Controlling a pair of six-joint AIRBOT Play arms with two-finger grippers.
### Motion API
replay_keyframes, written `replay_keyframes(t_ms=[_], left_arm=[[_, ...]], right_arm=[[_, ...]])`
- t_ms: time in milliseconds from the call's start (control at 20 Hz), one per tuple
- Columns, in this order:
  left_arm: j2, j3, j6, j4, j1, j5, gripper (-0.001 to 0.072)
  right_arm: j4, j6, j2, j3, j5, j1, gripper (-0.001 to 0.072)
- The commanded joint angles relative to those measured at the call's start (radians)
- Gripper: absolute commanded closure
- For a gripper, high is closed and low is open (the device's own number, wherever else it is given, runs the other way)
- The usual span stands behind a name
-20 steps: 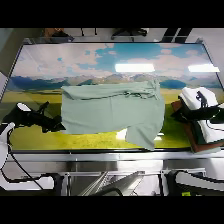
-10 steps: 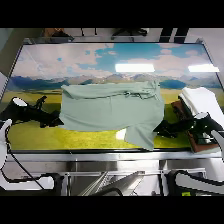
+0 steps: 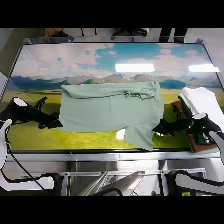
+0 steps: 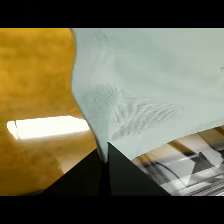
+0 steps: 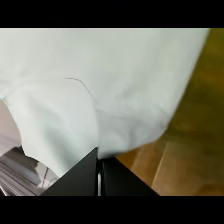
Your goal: Fold the shirts.
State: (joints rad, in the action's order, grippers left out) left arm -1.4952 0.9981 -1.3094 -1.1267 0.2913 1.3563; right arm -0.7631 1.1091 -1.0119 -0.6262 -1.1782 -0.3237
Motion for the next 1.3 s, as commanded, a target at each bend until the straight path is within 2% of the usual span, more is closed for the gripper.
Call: replay_keyframes(t_ms=[0,100,250,350,500,700,950,1250], left_arm=[[0.037,-0.049,-0.045,-0.141,0.002,0.064,0.0696],[0.097,-0.138,-0.052,-0.167,0.002,0.058,0.0696],[0.166,-0.249,-0.072,-0.182,0.002,0.092,0.0697],[0.200,-0.270,-0.076,-0.179,0.002,0.103,0.0696],[0.230,-0.175,-0.079,-0.141,-0.002,0.122,0.0697],[0.190,0.075,-0.080,-0.023,-0.002,0.118,0.0696],[-0.017,0.335,-0.083,0.134,-0.006,0.048,0.0696],[-0.325,0.575,-0.083,0.169,-0.073,-0.031,0.0696]], right_arm=[[-0.220,0.159,0.056,0.003,-0.072,0.001,0.0698],[-0.366,0.271,0.145,0.037,-0.105,0.001,0.0698],[-0.396,0.311,0.287,0.089,-0.121,0.000,0.0698],[-0.355,0.306,0.344,0.081,-0.104,0.000,0.0698],[-0.201,0.203,0.336,0.002,-0.035,0.000,0.0698],[0.024,0.050,0.190,-0.169,0.101,0.002,0.0698],[0.302,-0.142,-0.139,-0.406,0.181,0.018,0.0697],[0.338,-0.198,-0.439,-0.696,0.276,0.095,0.0697]])
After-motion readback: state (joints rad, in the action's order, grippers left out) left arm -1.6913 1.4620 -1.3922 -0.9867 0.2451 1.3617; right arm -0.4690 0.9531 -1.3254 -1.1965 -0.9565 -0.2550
